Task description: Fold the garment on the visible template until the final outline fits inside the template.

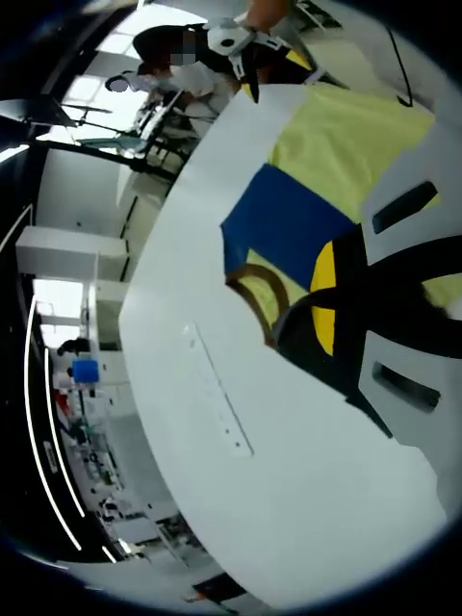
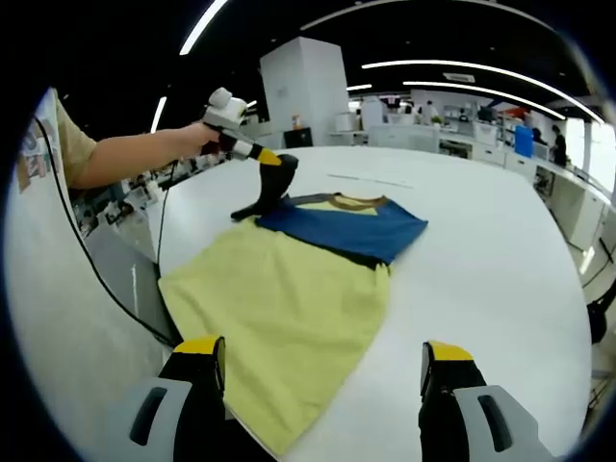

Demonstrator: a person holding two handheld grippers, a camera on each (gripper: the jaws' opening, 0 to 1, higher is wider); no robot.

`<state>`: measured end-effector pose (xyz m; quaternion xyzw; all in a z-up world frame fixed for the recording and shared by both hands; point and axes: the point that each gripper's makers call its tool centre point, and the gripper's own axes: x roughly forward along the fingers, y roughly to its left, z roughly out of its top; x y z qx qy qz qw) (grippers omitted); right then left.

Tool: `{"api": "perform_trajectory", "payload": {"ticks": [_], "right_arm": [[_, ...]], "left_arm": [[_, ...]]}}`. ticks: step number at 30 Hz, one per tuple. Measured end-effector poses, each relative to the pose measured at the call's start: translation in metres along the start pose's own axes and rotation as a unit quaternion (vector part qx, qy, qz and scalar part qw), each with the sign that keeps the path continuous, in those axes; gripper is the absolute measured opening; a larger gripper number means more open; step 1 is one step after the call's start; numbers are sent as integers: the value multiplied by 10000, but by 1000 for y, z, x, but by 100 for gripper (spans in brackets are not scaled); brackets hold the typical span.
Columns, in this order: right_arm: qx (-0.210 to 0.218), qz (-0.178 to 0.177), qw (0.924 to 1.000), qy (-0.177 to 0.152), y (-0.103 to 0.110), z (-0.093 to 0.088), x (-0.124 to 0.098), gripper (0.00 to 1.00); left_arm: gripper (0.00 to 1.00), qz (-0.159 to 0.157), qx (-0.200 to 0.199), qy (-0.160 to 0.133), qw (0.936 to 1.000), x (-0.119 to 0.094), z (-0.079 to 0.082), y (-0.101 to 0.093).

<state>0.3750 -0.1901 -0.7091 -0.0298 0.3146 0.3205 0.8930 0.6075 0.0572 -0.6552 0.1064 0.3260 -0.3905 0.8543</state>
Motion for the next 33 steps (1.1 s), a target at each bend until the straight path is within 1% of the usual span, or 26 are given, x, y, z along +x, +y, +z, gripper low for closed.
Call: {"api": "perform_trajectory", "payload": {"ticks": [11, 21, 33], "right_arm": [[31, 7, 10000, -7, -1, -2, 0, 82], [110, 14, 9999, -7, -3, -8, -1, 82], [173, -36, 9998, -38, -12, -9, -4, 82]], "left_arm": [[0, -255, 210, -5, 9995, 19, 17, -27], [0, -372, 308, 66, 9988, 32, 23, -39], [0, -554, 445, 52, 9975, 50, 41, -59]]}}
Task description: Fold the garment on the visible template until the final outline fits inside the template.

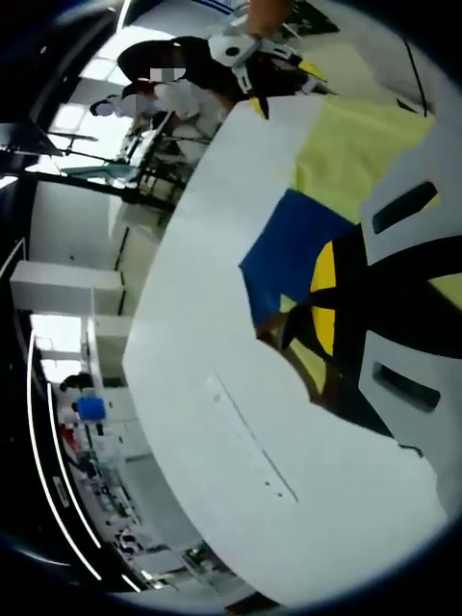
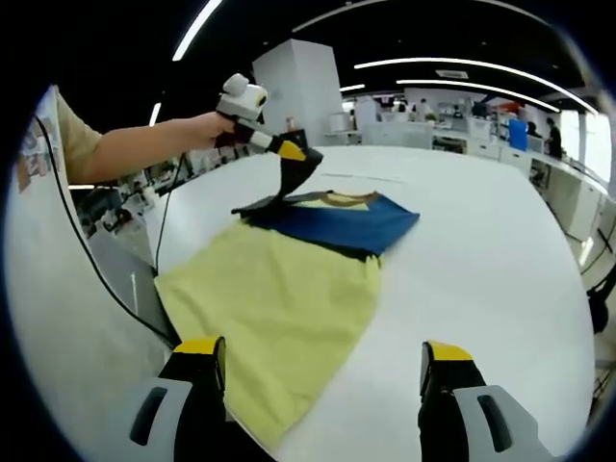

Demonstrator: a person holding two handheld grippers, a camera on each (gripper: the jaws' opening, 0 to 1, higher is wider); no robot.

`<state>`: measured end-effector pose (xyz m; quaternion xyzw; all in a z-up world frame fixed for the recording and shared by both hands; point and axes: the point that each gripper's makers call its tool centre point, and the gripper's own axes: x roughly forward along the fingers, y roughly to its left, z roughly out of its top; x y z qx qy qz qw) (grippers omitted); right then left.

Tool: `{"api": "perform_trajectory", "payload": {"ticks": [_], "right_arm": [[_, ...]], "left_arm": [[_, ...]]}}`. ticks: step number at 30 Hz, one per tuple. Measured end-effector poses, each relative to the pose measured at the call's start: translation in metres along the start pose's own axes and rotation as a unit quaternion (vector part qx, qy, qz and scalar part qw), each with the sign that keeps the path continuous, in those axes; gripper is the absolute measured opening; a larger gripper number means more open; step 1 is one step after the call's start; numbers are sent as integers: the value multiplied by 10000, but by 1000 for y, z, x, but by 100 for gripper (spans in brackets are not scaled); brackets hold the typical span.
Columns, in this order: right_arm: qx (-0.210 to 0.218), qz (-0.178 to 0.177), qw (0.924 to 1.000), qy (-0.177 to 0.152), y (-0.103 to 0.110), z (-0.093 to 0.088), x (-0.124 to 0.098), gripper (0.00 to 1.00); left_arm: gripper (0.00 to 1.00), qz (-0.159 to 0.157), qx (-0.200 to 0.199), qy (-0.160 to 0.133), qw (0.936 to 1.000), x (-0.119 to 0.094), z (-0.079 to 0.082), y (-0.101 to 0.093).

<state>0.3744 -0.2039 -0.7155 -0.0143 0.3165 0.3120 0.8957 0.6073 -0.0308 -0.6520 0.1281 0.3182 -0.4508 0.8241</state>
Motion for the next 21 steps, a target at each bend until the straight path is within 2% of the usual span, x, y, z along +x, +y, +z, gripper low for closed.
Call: {"api": "perform_trajectory", "payload": {"ticks": [7, 21], "right_arm": [[57, -63, 10000, -8, -7, -3, -5, 82], [159, -118, 9998, -21, -14, -10, -11, 82]], "left_arm": [[0, -144, 105, 11, 9998, 15, 13, -12], [0, -383, 234, 69, 9990, 45, 26, -36]]}}
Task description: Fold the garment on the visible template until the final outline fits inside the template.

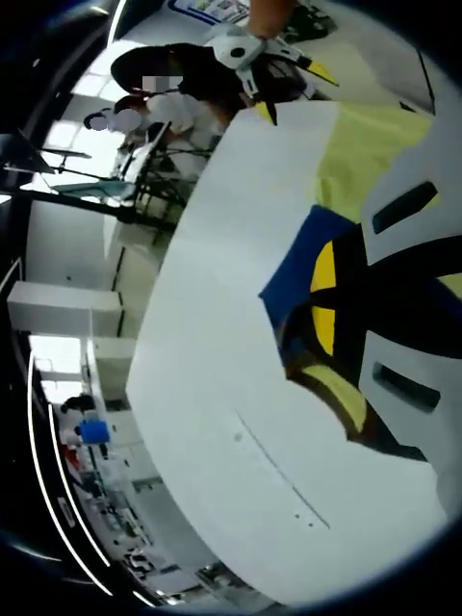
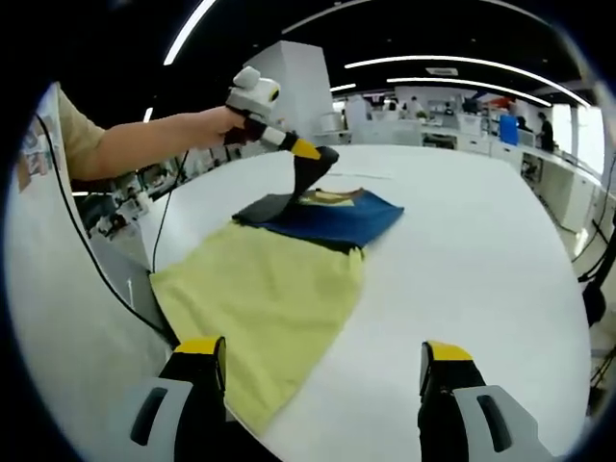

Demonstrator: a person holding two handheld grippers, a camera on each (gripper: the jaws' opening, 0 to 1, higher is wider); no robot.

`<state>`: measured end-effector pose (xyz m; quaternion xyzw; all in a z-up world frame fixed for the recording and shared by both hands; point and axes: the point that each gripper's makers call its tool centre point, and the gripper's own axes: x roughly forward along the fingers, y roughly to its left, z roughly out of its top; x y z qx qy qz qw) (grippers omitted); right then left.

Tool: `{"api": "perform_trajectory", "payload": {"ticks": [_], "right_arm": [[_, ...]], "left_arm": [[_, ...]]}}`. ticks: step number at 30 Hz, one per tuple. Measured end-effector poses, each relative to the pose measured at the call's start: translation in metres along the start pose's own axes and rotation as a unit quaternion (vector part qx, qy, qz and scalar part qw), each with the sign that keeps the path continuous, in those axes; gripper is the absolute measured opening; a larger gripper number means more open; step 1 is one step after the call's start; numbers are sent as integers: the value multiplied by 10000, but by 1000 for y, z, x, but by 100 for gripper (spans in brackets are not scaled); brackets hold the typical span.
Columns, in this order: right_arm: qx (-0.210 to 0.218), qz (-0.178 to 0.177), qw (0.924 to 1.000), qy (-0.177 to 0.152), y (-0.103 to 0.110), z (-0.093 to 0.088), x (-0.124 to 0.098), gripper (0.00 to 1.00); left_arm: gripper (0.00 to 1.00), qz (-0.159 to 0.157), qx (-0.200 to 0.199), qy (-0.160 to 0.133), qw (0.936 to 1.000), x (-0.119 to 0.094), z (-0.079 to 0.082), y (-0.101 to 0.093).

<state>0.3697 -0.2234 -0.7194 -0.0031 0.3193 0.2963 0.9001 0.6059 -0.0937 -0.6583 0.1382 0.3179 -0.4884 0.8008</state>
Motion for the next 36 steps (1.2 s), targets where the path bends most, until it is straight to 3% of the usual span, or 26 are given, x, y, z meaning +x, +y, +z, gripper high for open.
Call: {"api": "perform_trajectory", "payload": {"ticks": [24, 36], "right_arm": [[94, -40, 9999, -20, -6, -6, -5, 82], [52, -4, 10000, -39, -4, -3, -5, 82]], "left_arm": [[0, -164, -90, 152, 9997, 39, -3, -16], [2, -197, -215, 283, 9992, 53, -14, -23]]}}
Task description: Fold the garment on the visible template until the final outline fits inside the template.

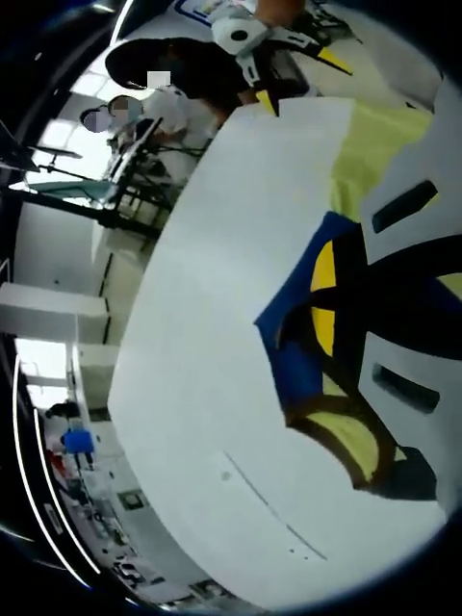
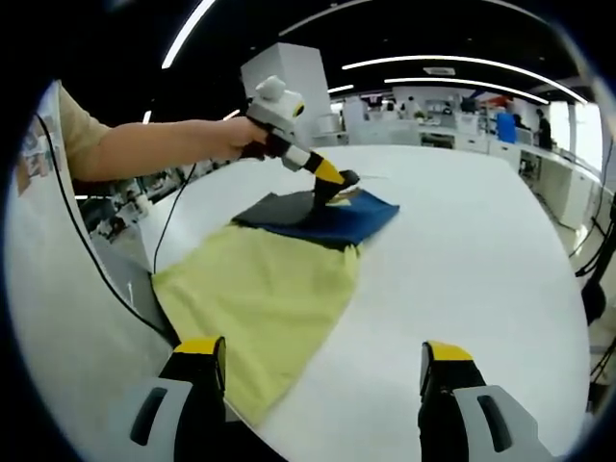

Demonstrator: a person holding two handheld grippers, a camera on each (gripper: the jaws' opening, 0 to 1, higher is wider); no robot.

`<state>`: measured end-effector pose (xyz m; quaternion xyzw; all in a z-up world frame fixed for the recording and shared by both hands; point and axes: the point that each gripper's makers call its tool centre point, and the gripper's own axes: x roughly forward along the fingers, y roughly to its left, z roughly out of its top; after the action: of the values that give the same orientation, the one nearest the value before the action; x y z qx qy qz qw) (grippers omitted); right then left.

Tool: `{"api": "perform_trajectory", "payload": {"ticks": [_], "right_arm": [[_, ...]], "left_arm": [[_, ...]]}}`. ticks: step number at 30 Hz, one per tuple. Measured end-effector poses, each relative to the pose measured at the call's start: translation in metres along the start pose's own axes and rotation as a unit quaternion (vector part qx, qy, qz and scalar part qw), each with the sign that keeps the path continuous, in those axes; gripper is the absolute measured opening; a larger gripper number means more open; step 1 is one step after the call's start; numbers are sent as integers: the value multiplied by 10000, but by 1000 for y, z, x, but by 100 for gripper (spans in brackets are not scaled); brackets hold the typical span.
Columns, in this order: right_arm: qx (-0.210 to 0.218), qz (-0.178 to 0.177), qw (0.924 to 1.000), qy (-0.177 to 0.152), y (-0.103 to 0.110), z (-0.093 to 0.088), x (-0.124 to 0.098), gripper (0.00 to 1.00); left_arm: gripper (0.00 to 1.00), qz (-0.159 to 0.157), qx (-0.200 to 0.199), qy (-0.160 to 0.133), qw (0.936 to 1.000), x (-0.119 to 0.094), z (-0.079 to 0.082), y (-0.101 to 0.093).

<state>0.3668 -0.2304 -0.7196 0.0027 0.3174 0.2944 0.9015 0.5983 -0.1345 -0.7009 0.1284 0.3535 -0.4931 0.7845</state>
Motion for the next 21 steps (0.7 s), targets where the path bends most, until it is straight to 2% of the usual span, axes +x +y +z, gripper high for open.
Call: {"api": "perform_trajectory", "payload": {"ticks": [2, 6, 10, 14, 16, 21], "right_arm": [[-4, -5, 10000, 3, -1, 0, -1, 82], [-22, 0, 10000, 27, -1, -1, -2, 82], [-38, 15, 10000, 12, -1, 0, -3, 82], [-73, 38, 10000, 1, -1, 3, -3, 82], [-80, 43, 10000, -6, -1, 4, -3, 82], [-132, 66, 9999, -7, -2, 7, -3, 82]], "left_arm": [[7, -35, -163, -44, 9999, 1, 1, -2], [33, 136, -189, -124, 9997, 0, 3, 2], [43, 211, -265, -197, 9992, -4, 3, 4], [63, 365, -299, -337, 9983, -9, 6, 9], [72, 401, -303, -497, 9975, -12, 10, 10], [88, 487, -290, -665, 9962, -19, 13, 8]]}}
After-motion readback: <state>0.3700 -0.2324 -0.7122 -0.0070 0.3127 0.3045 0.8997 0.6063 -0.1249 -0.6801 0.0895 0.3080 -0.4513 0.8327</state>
